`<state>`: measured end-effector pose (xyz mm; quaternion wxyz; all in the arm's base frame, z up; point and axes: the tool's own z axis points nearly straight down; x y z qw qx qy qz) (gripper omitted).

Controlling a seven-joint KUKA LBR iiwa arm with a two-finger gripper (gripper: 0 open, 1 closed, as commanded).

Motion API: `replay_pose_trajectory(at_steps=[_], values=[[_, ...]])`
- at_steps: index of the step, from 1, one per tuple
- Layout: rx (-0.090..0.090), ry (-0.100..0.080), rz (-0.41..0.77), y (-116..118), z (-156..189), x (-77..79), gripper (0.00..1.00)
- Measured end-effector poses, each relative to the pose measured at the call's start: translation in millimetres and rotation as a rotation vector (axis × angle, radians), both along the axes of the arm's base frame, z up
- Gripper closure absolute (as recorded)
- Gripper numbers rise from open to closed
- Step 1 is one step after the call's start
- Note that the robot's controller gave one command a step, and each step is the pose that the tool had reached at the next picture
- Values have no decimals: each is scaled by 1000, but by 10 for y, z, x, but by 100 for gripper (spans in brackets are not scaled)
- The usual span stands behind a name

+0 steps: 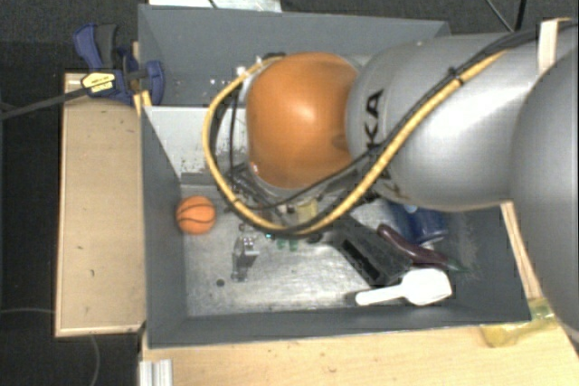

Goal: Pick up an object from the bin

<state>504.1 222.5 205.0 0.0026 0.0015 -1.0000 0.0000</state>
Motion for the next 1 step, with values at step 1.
replay_pose_trajectory(at_steps=[1], values=[[2, -7, -5, -11, 38, 22, 0]])
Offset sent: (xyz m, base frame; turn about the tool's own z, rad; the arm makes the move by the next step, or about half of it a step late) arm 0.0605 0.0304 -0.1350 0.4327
